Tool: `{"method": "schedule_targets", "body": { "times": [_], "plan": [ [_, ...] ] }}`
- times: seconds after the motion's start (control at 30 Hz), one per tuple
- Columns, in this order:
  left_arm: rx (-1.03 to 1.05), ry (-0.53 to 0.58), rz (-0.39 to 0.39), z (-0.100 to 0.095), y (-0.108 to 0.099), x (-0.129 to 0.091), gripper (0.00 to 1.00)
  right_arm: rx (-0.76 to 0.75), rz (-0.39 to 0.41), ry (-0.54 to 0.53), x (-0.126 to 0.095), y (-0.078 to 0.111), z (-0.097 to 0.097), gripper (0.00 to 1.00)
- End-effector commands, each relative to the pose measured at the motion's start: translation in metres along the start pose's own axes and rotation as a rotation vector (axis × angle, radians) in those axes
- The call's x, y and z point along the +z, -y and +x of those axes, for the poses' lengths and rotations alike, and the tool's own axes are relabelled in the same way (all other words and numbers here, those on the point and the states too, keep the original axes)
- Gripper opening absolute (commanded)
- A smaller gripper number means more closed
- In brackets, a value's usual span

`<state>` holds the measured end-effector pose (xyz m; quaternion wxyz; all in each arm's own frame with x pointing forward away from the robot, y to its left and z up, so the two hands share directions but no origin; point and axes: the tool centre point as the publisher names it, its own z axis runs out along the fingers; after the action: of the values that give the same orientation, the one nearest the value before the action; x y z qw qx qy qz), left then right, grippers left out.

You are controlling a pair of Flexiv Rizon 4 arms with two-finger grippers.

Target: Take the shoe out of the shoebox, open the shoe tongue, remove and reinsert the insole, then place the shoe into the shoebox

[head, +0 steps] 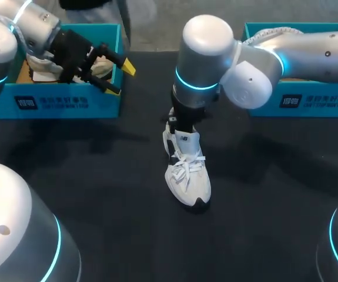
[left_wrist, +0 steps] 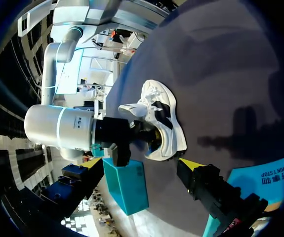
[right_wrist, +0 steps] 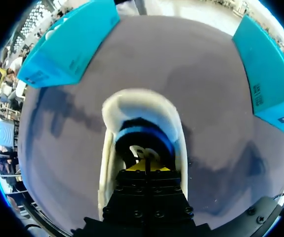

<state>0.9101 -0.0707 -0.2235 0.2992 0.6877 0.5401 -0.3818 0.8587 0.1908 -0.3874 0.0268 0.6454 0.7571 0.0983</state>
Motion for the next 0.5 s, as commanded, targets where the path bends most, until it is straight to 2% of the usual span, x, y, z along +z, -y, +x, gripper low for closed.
{"method": "schedule_targets", "body": {
  "times": [0.03,0.27,0.5],
  "plan": [
    [0.002,-0.003,-0.001,-0.001,0.002,-0.002,1.00,-0.001,-0.030,0.032,-0.017,-0.001,0.000,0.00],
    [0.011,-0.006,0.003,-0.002,0.002,-0.003,1.00,0.008,-0.109,0.065,-0.016,-0.014,0.000,0.00],
    [0.014,-0.015,0.010,-0.001,0.003,-0.003,1.00,-0.005,-0.126,0.078,-0.001,-0.019,0.003,0.00]
  ]
}}
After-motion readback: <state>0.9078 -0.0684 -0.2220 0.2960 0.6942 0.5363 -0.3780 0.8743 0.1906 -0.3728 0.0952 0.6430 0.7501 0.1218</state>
